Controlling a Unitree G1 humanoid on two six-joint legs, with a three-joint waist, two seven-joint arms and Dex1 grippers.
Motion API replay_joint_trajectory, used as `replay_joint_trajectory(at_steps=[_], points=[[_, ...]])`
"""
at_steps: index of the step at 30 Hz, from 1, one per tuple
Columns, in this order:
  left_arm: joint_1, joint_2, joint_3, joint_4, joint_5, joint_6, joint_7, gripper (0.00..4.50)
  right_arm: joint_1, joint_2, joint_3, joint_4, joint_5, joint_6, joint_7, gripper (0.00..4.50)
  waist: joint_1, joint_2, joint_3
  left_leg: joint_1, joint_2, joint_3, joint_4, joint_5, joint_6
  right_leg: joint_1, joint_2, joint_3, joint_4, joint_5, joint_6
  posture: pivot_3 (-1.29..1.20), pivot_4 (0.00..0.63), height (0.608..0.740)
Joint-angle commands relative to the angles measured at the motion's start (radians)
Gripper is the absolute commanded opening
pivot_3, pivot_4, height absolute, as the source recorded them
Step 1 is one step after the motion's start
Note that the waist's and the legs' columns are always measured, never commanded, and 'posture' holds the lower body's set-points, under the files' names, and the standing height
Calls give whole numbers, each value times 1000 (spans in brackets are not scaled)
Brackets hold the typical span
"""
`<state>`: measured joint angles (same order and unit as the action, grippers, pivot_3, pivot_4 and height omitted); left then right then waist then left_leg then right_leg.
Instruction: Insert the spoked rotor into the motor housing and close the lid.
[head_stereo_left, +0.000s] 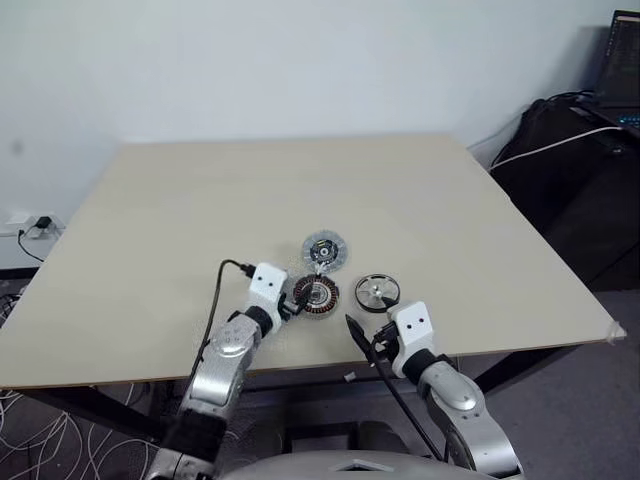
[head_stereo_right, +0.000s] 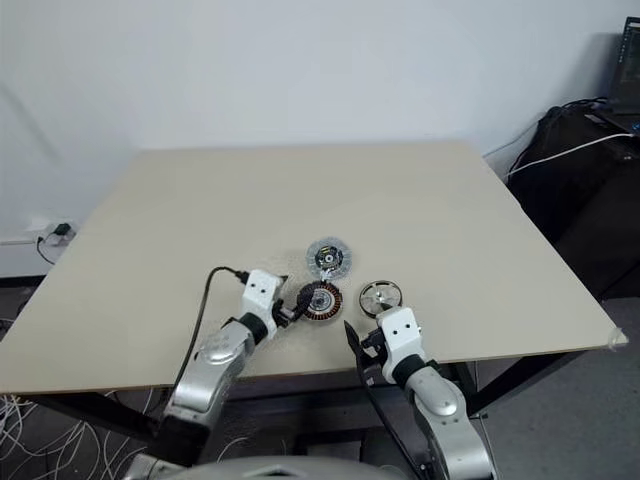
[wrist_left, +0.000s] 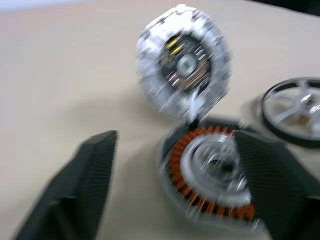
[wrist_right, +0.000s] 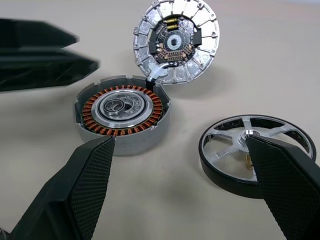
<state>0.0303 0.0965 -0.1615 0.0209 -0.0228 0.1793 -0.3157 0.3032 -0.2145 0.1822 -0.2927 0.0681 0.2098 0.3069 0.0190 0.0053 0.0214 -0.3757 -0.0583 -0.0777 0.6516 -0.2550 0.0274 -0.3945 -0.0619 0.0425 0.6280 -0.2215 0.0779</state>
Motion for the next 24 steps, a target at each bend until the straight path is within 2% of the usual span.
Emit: replay_joint_trajectory(at_steps=[1,2,9,13,24], points=[[57,6,48,-74,-16,-8,41,3969,-20,-1,-6,-34,9,-3,8,4500,-1,0,0,0,0,0,0,0,0,0,0,0,0,0,0,0,0,740],[77,4,59,-81,-20,-3,49,3738,-23,-1,-5,-32,9,-3,9,4500,-1,0,0,0,0,0,0,0,0,0,0,0,0,0,0,0,0,740],[171,-13,86,-93,-15,-9,99,1374,-61,8,6,-44,16,66,13,4500,0,0,0,0,0,0,0,0,0,0,-1,0,0,0,0,0,0,740],[194,-38,74,-85,-10,-22,126,56,-115,27,12,-45,25,119,9,3606,0,0,0,0,0,0,0,0,-1,0,0,-1,0,0,0,0,0,740],[202,-50,59,-72,-8,-57,156,0,-260,50,77,71,29,259,60,46,-2,0,0,0,0,0,0,0,0,0,0,-1,0,0,0,0,0,740]])
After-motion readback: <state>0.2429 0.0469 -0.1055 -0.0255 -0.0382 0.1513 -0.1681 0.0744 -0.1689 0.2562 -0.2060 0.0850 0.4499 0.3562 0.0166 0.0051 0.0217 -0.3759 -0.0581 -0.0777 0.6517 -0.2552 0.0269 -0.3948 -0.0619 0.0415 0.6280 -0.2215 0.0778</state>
